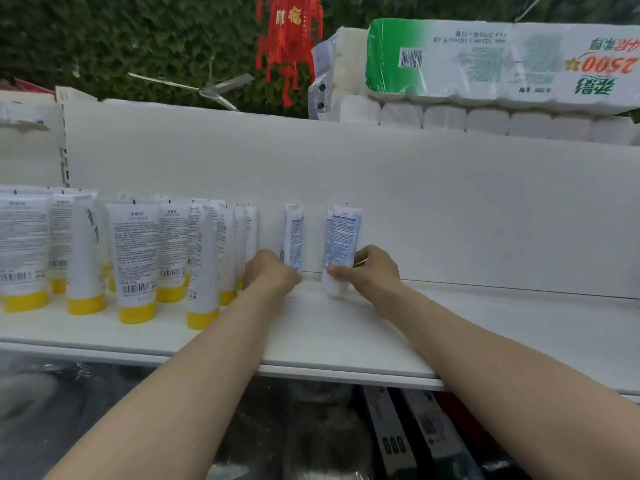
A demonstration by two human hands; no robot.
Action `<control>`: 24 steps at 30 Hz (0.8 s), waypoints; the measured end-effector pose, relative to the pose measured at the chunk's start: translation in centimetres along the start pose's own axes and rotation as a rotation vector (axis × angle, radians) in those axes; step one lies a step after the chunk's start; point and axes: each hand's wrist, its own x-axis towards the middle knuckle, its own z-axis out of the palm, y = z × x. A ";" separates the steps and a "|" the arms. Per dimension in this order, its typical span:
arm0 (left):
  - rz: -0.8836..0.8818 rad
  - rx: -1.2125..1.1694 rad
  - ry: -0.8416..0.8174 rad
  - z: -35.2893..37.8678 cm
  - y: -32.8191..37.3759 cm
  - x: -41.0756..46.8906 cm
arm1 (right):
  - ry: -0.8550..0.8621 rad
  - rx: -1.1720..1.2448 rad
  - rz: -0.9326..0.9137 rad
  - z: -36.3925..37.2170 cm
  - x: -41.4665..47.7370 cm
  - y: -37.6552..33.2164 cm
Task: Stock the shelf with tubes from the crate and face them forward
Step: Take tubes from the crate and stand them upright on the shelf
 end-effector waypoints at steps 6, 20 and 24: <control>-0.014 0.006 -0.003 -0.1 0.0 -0.1 | -0.011 -0.078 -0.031 0.3 -0.1 -0.1; -0.013 0.026 0.000 0.1 0.0 -0.1 | -0.136 -0.105 0.039 -0.2 -0.3 0.5; 0.001 0.041 0.011 0.1 -0.1 -0.2 | -0.140 -0.086 0.053 -0.1 -0.2 0.7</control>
